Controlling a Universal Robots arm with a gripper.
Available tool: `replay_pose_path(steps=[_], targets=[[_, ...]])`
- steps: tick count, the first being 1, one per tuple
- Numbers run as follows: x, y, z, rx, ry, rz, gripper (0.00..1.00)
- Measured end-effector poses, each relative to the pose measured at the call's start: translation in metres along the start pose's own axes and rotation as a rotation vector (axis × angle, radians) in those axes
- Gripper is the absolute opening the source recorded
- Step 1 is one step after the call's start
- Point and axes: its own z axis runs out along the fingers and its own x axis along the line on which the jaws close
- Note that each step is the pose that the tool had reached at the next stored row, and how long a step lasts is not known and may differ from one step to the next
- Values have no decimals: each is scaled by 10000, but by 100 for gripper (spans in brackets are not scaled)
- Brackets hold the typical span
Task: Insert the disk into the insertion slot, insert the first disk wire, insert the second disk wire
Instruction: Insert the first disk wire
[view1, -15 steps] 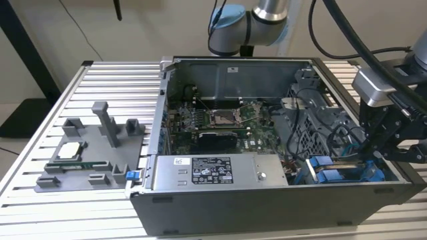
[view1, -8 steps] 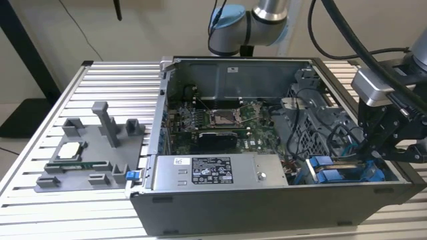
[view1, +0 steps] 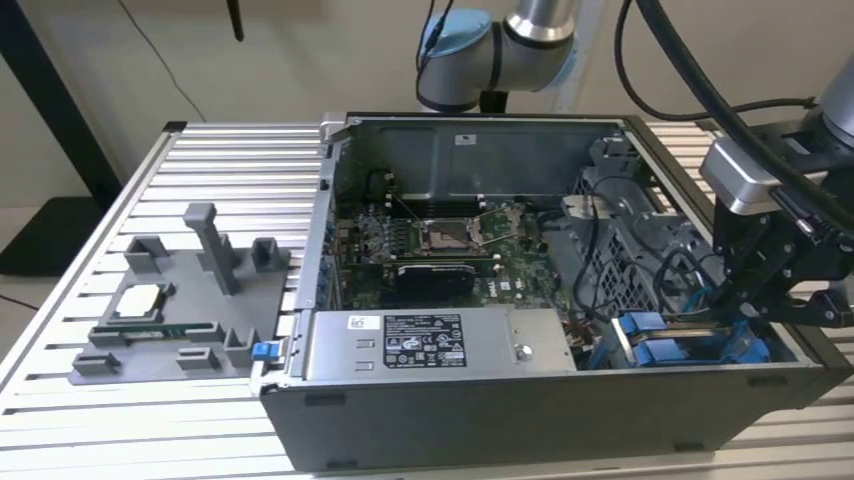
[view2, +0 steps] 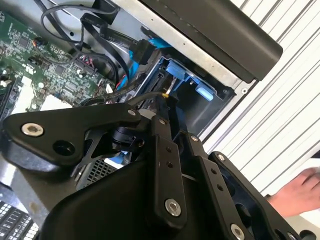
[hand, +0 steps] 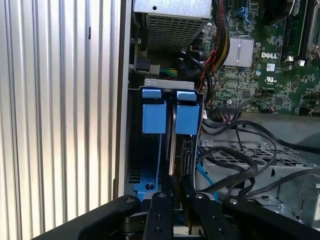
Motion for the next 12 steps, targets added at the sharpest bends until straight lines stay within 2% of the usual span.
replay_pose_path(steps=[12], targets=[[2,2,27,-8,-1,0,0]])
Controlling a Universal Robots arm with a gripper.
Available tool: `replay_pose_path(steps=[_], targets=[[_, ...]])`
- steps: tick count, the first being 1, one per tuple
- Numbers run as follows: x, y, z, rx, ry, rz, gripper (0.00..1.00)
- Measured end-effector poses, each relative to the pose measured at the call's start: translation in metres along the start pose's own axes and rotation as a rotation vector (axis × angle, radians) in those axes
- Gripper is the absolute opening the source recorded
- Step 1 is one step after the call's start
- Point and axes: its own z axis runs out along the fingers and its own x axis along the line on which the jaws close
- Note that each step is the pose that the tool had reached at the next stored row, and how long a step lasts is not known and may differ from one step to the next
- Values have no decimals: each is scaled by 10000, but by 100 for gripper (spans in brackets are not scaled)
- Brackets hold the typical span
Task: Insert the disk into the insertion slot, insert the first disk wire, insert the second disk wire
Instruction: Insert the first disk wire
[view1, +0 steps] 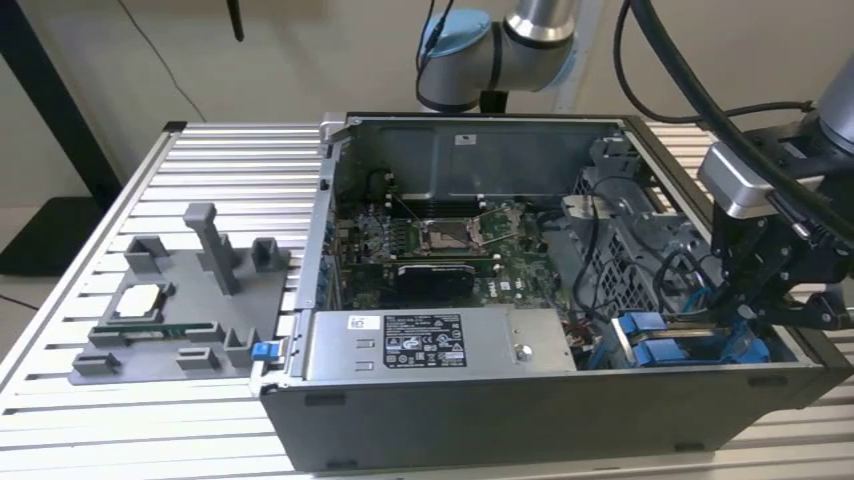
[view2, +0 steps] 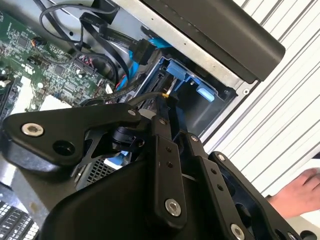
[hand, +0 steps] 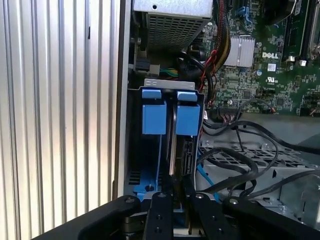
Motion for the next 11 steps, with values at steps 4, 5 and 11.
replay_pose_path(steps=[4,5,11], targets=[[1,1,15,-116,-5,25,0],[0,2,19,-129,-6,38,0],[-73,0,46,-131,-15,43,0]])
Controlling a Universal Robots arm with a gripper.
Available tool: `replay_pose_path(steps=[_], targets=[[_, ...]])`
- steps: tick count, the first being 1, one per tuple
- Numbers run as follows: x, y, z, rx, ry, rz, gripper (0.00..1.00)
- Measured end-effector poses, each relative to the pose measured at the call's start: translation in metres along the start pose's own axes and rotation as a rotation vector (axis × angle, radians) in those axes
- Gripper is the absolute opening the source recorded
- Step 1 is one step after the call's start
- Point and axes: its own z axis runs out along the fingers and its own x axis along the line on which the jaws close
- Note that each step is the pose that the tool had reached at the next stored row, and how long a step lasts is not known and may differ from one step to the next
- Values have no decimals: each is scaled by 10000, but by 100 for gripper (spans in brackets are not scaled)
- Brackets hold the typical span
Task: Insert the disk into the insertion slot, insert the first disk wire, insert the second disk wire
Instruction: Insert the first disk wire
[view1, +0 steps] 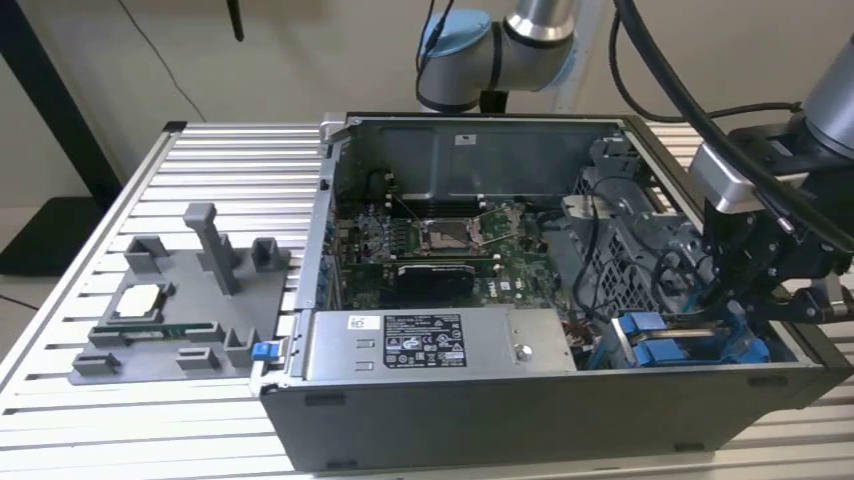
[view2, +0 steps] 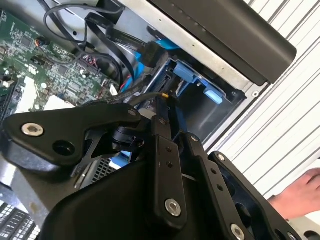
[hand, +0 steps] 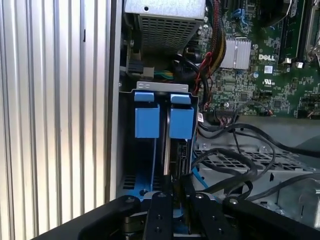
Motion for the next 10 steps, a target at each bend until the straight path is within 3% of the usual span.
replay_pose_path(steps=[10], targets=[[-27,-28,44,3,-1,0,0]])
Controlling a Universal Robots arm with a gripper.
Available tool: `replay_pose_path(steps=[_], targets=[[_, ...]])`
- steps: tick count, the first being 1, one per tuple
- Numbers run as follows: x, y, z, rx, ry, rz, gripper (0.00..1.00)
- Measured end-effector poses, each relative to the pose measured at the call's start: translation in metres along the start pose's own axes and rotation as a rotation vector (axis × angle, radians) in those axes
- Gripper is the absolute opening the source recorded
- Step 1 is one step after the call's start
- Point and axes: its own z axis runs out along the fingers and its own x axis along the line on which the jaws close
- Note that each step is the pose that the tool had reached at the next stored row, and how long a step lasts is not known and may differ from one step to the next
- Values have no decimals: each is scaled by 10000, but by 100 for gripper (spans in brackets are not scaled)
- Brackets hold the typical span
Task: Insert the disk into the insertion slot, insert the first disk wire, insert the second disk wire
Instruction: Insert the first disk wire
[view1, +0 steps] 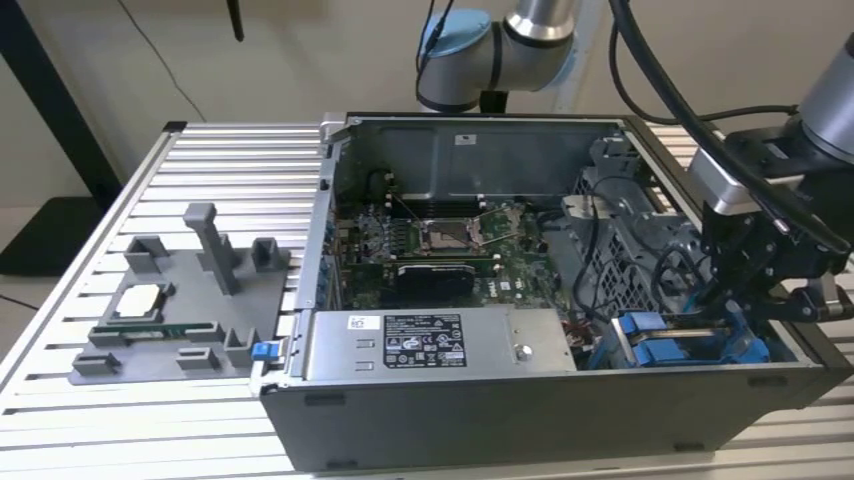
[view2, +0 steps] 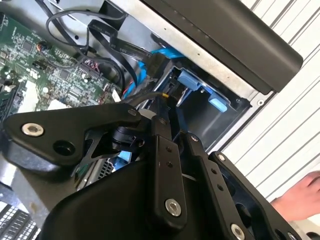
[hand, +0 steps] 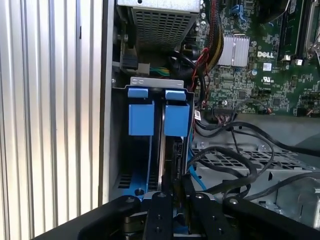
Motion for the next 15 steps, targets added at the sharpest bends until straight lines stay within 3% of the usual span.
replay_pose_path(steps=[7,15], targets=[[-48,-5,16,-58,-2,5,0],[-49,-7,35,-61,0,11,0]])
